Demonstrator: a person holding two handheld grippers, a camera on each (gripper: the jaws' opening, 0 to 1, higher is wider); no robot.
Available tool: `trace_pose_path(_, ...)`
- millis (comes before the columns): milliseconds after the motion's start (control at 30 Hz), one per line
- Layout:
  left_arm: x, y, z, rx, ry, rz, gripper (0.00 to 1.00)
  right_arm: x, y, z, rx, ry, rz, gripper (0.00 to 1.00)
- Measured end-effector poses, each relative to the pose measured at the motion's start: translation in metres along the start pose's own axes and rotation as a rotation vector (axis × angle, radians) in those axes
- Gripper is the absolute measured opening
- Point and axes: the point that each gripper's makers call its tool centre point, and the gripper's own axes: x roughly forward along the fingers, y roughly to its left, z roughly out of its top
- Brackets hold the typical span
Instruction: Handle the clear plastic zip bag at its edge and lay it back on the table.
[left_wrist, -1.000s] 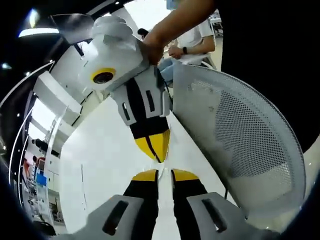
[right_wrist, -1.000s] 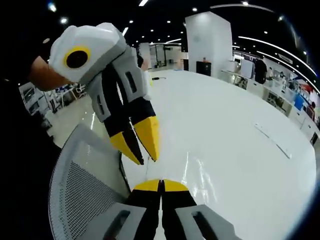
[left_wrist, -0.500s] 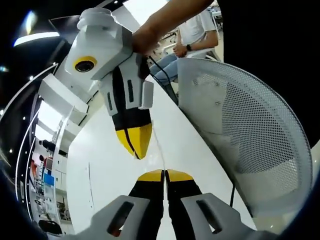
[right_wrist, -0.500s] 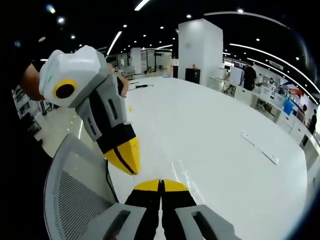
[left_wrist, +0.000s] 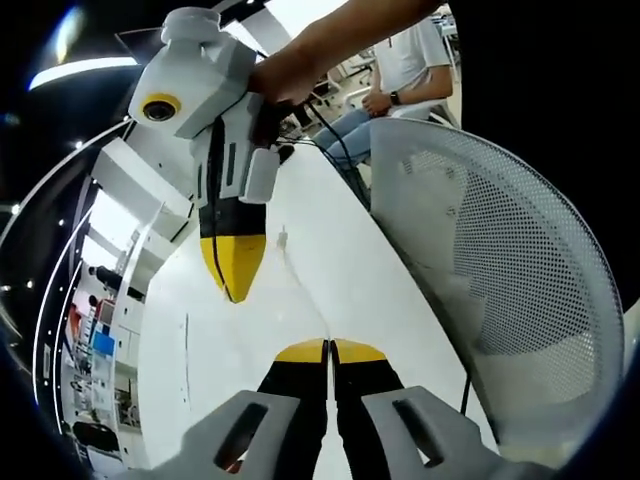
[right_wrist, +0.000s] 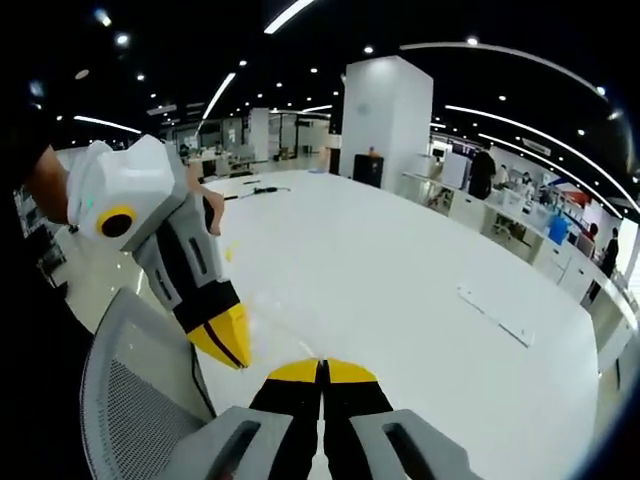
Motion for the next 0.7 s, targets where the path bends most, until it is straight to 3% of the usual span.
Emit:
trace_pose_path(433, -0.009, 0.007, -0.002, -0.041, -0.014, 0.044, 0.0, -0.013, -0.014, 0.024, -0.031, -0.045, -0.049, 0.0)
trace_pose_path(700, -0.011, 0.015, 0.011, -0.054, -0.043, 0.054, 0.0, -0.023, -0.028, 0.036, -0.058, -0.046, -0.076, 0.0)
